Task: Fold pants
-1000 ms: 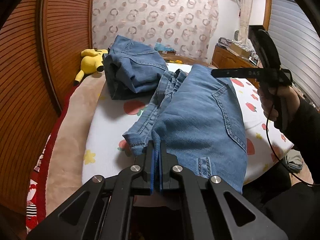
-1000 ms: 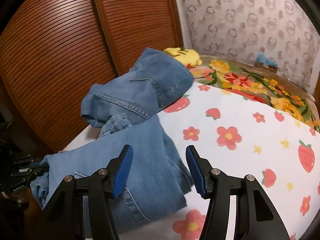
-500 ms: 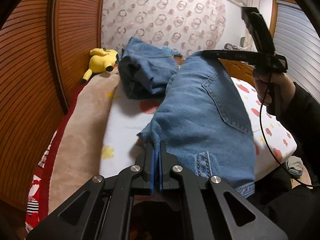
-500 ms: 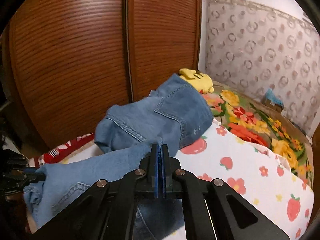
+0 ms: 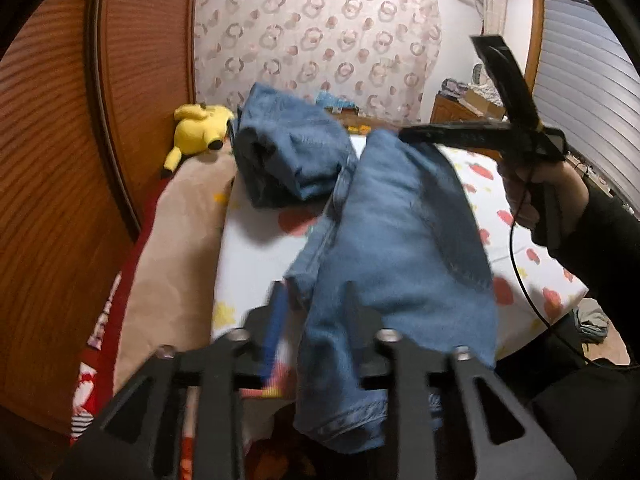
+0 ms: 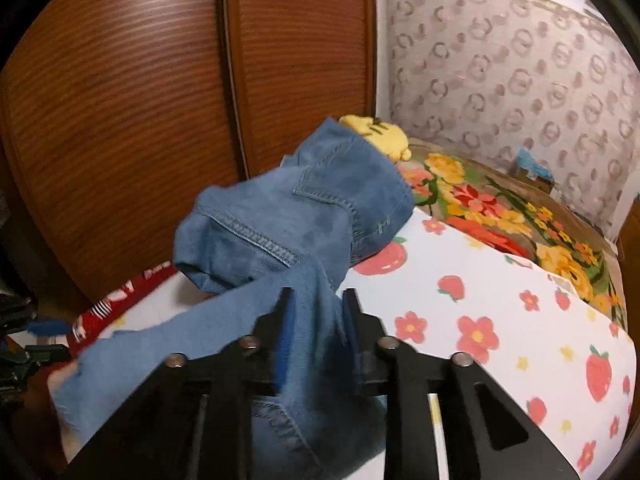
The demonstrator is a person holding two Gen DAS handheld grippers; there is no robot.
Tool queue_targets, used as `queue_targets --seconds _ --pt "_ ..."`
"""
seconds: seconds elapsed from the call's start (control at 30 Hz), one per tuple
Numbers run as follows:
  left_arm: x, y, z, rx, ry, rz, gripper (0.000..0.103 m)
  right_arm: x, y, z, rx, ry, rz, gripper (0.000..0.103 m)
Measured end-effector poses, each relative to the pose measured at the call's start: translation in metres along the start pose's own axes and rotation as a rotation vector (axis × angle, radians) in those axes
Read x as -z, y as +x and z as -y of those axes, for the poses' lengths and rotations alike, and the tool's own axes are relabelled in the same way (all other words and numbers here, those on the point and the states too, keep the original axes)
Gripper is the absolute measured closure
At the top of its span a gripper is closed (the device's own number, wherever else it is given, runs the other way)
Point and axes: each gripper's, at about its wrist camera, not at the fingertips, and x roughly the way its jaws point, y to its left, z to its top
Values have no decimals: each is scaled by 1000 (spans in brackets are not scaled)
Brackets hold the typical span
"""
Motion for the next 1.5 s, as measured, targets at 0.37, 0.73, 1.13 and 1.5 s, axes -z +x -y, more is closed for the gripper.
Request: queue_targets --seconds 0.37,0.73,1.13,1.5 --pt "-26 32 27 39 79 -40 56 56 -53 -2 -24 93 4 46" --pt "-24 55 22 33 67 -87 25 76 -58 -3 -41 136 -55 45" --pt "-19 81 15 34 52 -146 25 83 -30 10 -62 248 -98 29" --pt "-7 96 2 100 -10 -184 25 88 0 20 -109 322 -124 18"
